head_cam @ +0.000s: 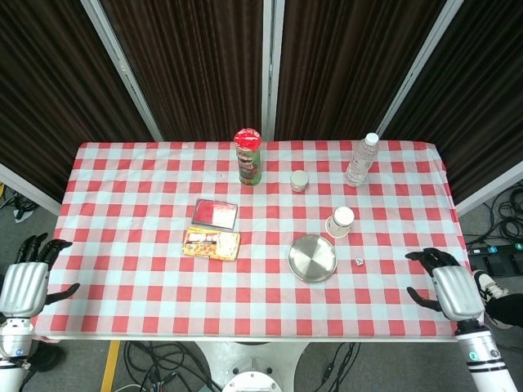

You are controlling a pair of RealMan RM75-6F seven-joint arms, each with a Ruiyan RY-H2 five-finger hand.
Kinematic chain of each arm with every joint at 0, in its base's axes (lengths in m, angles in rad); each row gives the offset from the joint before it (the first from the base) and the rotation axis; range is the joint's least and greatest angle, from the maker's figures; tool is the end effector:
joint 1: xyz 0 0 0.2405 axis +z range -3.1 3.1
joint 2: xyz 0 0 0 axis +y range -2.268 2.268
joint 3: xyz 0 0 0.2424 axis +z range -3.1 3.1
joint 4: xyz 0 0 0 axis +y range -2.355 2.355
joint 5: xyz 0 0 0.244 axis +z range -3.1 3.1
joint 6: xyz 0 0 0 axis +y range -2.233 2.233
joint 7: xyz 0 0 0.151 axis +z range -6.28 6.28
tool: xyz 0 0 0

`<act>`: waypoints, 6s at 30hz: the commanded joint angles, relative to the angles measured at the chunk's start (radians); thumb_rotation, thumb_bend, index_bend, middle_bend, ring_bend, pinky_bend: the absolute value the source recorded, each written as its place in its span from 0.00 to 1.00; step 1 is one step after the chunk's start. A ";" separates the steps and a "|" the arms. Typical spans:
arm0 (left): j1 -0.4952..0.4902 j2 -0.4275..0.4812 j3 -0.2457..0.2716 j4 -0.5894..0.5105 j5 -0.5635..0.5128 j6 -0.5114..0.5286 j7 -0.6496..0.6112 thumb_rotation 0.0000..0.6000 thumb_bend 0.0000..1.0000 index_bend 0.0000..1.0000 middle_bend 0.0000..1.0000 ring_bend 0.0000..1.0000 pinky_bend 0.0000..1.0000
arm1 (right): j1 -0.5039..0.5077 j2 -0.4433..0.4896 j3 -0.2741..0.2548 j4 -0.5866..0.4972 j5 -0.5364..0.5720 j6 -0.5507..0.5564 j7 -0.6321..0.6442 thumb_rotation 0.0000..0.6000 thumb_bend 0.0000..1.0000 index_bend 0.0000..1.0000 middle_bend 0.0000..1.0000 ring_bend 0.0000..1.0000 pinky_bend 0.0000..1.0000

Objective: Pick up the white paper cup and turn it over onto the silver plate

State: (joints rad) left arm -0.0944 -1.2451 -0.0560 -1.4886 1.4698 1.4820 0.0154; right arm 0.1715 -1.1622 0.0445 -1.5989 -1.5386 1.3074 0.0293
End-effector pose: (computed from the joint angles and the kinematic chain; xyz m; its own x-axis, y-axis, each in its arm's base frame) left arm -0.3259 0.1953 0.0961 0.4035 -0.0039 0.9150 0.9149 0.0186 -0.4033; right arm -0.2975 -0.2121 0.0817 0.3597 -0.1570 0.9198 -0.9311 -0.1235 0.3431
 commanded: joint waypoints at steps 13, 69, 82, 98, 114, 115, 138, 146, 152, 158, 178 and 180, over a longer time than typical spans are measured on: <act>0.003 0.001 0.002 0.005 -0.015 -0.013 -0.010 1.00 0.00 0.25 0.23 0.10 0.09 | 0.242 -0.289 0.056 0.298 0.148 -0.327 -0.123 1.00 0.21 0.42 0.35 0.26 0.36; 0.008 0.003 0.006 0.011 -0.012 -0.017 -0.033 1.00 0.00 0.25 0.23 0.10 0.09 | 0.352 -0.272 0.122 0.169 0.092 -0.152 -0.057 1.00 0.24 0.06 0.16 0.05 0.18; 0.012 0.012 0.013 -0.007 -0.015 -0.022 -0.031 1.00 0.00 0.25 0.23 0.10 0.09 | 0.415 -0.300 0.172 0.340 0.376 -0.461 0.065 1.00 0.04 0.06 0.12 0.04 0.18; 0.012 0.039 0.010 -0.052 -0.018 -0.022 -0.007 1.00 0.00 0.25 0.23 0.10 0.09 | 0.501 -0.405 0.192 0.501 0.368 -0.559 0.151 1.00 0.20 0.36 0.25 0.10 0.18; 0.012 0.048 0.010 -0.069 -0.017 -0.022 0.002 1.00 0.00 0.25 0.23 0.10 0.09 | 0.436 -0.261 0.073 0.239 0.051 -0.363 0.365 1.00 0.29 0.53 0.34 0.19 0.26; 0.013 0.048 0.011 -0.069 -0.017 -0.020 0.000 1.00 0.00 0.25 0.23 0.10 0.09 | 0.441 -0.268 0.067 0.243 0.049 -0.371 0.362 1.00 0.29 0.53 0.34 0.19 0.26; 0.031 0.041 0.018 -0.044 -0.031 -0.020 -0.036 1.00 0.00 0.25 0.23 0.10 0.09 | 0.494 -0.409 0.050 0.390 0.083 -0.416 0.280 1.00 0.29 0.53 0.33 0.19 0.26; 0.026 0.036 0.016 -0.035 -0.030 -0.027 -0.041 1.00 0.00 0.25 0.23 0.10 0.09 | 0.486 -0.362 -0.001 0.327 0.026 -0.400 0.325 1.00 0.29 0.53 0.33 0.19 0.26; 0.027 0.034 0.015 -0.032 -0.031 -0.026 -0.043 1.00 0.00 0.25 0.23 0.10 0.09 | 0.494 -0.410 0.039 0.406 0.088 -0.408 0.288 1.00 0.29 0.53 0.33 0.19 0.27; 0.027 0.032 0.013 -0.031 -0.035 -0.029 -0.044 1.00 0.00 0.25 0.23 0.10 0.09 | 0.483 -0.372 -0.024 0.324 -0.005 -0.370 0.348 1.00 0.29 0.53 0.33 0.19 0.27; 0.024 0.028 0.012 -0.023 -0.033 -0.033 -0.048 1.00 0.00 0.25 0.23 0.10 0.09 | 0.482 -0.353 -0.033 0.329 0.000 -0.370 0.396 1.00 0.29 0.54 0.33 0.21 0.27; 0.025 0.027 0.012 -0.022 -0.034 -0.032 -0.049 1.00 0.00 0.25 0.23 0.10 0.09 | 0.482 -0.372 -0.011 0.360 0.028 -0.369 0.374 1.00 0.29 0.54 0.33 0.21 0.27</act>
State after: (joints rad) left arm -0.0697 -1.2177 -0.0444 -1.5109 1.4359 1.4499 -0.0335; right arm 0.6534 -1.5161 0.0126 -1.2692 -1.5371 0.9377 0.4235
